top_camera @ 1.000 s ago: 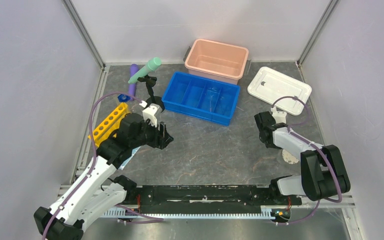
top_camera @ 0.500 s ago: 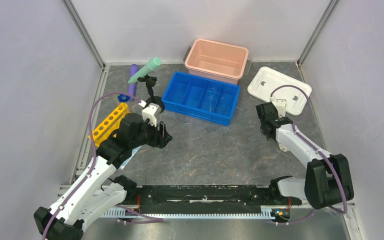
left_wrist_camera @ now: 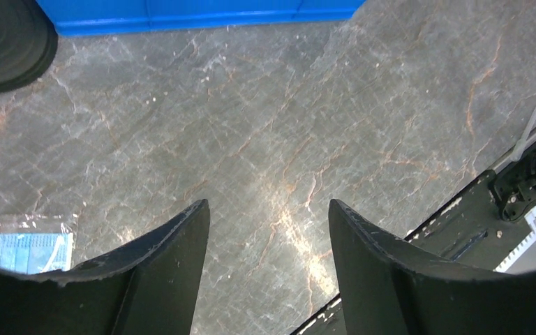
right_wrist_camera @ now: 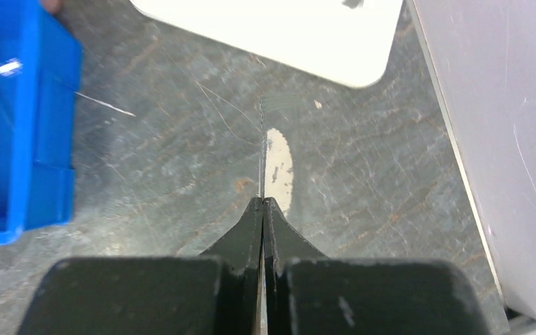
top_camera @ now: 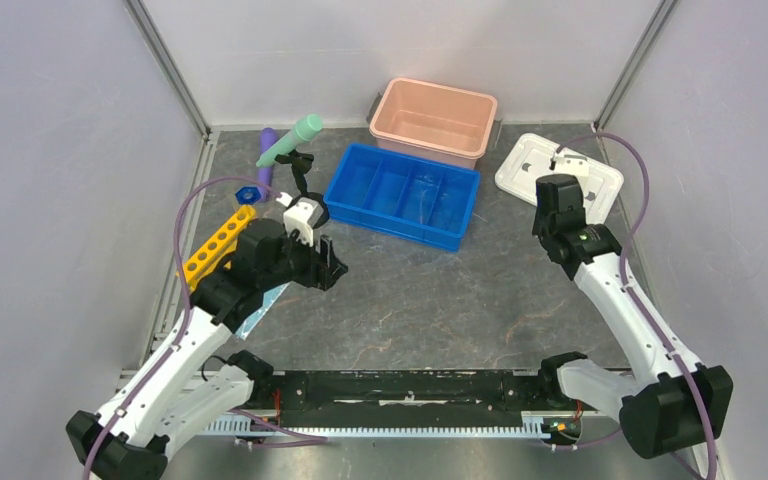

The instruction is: Organize the chemistry lab equipment

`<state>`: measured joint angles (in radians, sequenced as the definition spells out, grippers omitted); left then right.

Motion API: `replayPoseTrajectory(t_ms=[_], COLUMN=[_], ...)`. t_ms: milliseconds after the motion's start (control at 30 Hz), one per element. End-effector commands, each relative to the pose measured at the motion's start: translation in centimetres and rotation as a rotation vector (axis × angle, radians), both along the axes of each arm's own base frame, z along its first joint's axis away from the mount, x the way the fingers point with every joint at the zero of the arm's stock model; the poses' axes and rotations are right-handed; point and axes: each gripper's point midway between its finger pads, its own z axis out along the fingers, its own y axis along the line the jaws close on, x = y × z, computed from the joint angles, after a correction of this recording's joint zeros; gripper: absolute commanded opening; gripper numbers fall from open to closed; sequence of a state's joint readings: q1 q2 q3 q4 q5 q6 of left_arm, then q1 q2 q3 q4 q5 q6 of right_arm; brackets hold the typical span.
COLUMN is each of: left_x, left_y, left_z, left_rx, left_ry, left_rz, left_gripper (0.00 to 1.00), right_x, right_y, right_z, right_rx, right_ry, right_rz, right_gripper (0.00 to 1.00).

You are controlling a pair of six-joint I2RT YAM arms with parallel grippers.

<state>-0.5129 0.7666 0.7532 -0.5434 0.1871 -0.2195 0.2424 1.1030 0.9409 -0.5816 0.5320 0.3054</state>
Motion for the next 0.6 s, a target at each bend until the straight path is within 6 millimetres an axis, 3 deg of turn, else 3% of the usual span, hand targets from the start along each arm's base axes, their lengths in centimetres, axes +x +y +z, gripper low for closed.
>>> replayPoseTrajectory(t_ms=[0, 233, 433, 567], left_x=[2.0, 3.8, 3.3, 3.2], left_y=[-1.6, -1.4, -2.0, -1.5], left_z=[4.6, 5.1, 3.6, 3.1], left_rx=[-0.065, 0.005, -0.02, -0.005], left_ry=[-0.098, -0.105, -0.12, -0.122], left_rz=[-0.019, 0.002, -0.042, -0.027], left_gripper=[0.7, 0.7, 0.7, 0.7], right_x=[2.4, 6.8, 11.2, 12.6], right_y=[1.8, 7.7, 12.2, 15.0], right_z=[6.1, 12.1, 15.8, 17.4], right_rx=[0.054, 0.09, -0.123, -0.29], right_ry=[-0.195, -0.464, -0.631, -0.751], right_rz=[0.097, 0.458, 0.807, 1.012], right_gripper=[0.0, 0.0, 0.0, 0.0])
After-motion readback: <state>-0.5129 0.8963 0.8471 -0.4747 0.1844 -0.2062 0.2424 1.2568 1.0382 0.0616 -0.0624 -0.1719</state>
